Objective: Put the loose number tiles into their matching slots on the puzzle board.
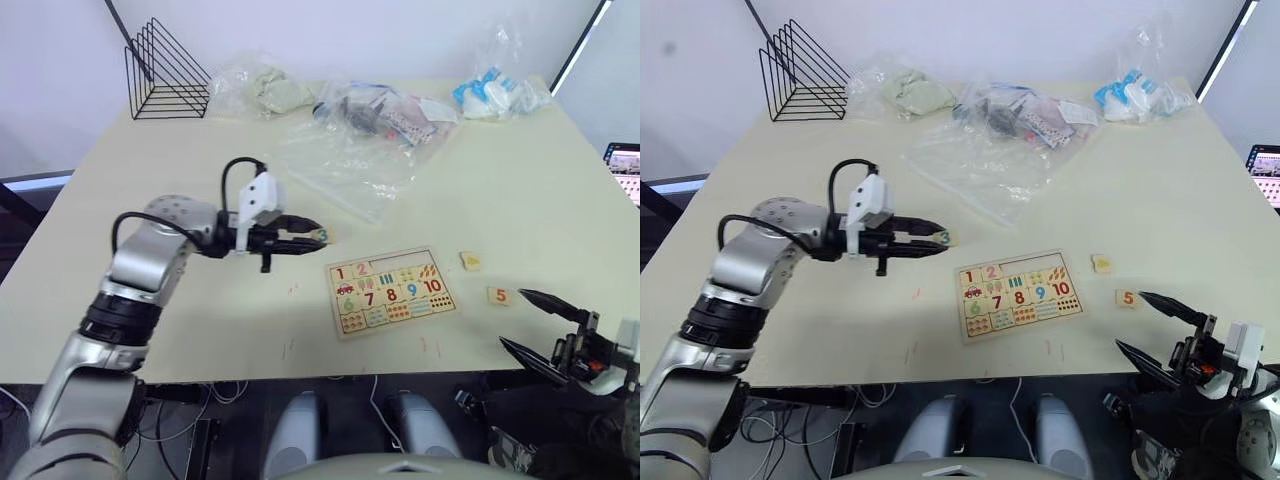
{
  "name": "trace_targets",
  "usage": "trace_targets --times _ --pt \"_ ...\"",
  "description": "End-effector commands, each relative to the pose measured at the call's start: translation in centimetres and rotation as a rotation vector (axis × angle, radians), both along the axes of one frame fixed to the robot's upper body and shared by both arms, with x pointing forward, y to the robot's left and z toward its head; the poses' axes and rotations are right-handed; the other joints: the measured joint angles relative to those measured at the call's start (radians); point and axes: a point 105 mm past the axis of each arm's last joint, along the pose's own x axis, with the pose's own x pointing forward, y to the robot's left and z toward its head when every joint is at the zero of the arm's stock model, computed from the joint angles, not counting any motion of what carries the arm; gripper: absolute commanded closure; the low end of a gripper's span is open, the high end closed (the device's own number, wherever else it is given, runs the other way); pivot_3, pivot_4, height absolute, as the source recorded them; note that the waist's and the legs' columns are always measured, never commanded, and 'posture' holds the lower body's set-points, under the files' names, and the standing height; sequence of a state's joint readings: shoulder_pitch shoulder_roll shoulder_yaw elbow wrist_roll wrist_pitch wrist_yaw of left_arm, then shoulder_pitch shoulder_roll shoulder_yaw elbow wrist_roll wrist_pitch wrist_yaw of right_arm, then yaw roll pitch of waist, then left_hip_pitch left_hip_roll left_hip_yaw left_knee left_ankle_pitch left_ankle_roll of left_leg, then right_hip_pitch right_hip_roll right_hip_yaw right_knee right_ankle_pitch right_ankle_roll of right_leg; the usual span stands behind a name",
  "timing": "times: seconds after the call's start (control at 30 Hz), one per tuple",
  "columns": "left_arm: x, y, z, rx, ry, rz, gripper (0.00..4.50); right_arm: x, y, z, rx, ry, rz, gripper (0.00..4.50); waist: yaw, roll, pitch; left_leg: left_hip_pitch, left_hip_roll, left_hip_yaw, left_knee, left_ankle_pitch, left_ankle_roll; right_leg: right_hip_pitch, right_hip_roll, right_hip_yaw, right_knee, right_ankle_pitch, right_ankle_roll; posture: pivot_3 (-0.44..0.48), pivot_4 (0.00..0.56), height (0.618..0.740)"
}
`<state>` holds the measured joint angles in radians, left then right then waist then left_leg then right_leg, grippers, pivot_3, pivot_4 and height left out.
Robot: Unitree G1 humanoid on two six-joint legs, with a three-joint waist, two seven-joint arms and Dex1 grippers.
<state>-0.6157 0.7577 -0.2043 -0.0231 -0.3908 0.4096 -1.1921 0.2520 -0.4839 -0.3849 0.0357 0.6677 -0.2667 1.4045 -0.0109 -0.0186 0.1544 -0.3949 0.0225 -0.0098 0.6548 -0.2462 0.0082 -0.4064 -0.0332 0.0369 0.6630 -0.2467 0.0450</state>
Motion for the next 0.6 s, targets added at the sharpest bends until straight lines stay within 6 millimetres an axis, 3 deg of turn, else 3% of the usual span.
trace_targets --times 0.03,0.37,0.5,0.6 --pt "-0.1 -1.8 0.8 0.008 -0.033 -0.025 3.57 -0.1 0.3 0.8 -0.006 -0.045 -0.004 0.00 -0.002 0.000 0.000 0.000 0.000 0.000 0.000 0.000 0.000 0.000 0.000 0.000 0.000 0.000 0.000 0.000 0.150 0.740" --pt "0.4 -5.1 -1.2 0.146 -0.054 -0.045 3.57 -0.3 0.3 0.9 -0.006 -0.053 -0.028 0.00 0.000 0.000 0.000 0.000 0.000 0.000 0.000 0.000 0.000 0.000 0.000 0.000 0.000 0.000 0.000 0.000 0.150 0.740" --pt "1.0 -7.4 -1.8 0.194 -0.030 -0.028 3.57 -0.1 0.2 1.1 -0.007 -0.065 -0.037 0.00 0.002 0.000 0.000 0.000 0.000 0.000 0.000 0.000 0.000 0.000 0.000 0.000 0.000 0.000 0.000 0.000 0.150 0.740" --pt "1.2 -7.8 -2.1 0.216 -0.017 -0.016 3.57 -0.1 0.2 1.2 -0.007 -0.067 -0.039 0.00 0.000 0.000 0.000 -0.001 -0.001 -0.001 0.001 0.000 0.000 0.000 0.001 0.003 0.000 0.000 0.000 0.000 0.150 0.740"
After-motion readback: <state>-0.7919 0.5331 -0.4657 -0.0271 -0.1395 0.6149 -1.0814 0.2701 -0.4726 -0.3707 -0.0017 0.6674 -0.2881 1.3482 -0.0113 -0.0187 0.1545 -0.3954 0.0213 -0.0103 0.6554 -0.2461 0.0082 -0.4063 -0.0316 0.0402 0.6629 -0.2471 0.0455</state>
